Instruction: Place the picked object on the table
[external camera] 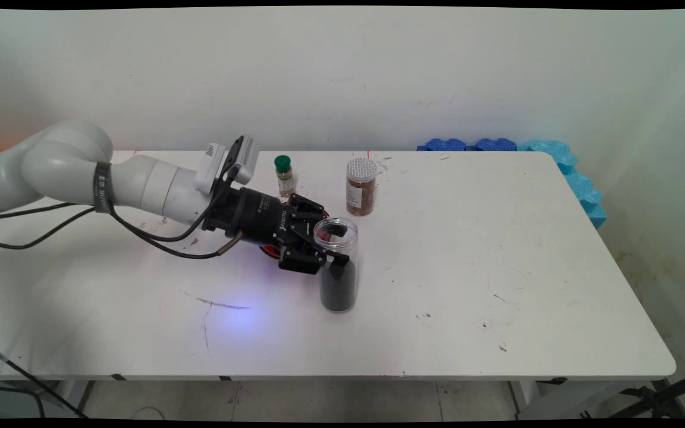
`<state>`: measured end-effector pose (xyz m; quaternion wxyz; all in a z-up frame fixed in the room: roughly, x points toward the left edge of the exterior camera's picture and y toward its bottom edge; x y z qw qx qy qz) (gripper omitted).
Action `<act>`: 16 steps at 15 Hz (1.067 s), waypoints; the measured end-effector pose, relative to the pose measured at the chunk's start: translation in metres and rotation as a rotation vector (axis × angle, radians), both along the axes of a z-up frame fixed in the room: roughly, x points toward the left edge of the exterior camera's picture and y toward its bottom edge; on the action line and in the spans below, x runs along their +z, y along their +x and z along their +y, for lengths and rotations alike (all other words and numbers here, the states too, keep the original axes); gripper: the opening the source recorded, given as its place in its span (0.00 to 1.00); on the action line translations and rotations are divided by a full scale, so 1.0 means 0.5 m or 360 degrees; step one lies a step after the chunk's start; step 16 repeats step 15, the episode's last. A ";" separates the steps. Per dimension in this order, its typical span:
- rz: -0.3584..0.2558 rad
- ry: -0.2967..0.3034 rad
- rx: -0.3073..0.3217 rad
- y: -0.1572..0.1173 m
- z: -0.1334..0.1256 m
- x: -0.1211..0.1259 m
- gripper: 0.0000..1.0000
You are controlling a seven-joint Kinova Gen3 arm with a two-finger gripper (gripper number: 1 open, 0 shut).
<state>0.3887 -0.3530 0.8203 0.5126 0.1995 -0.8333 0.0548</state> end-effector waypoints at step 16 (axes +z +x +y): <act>-0.0002 -0.0025 0.0021 0.001 0.003 -0.029 1.00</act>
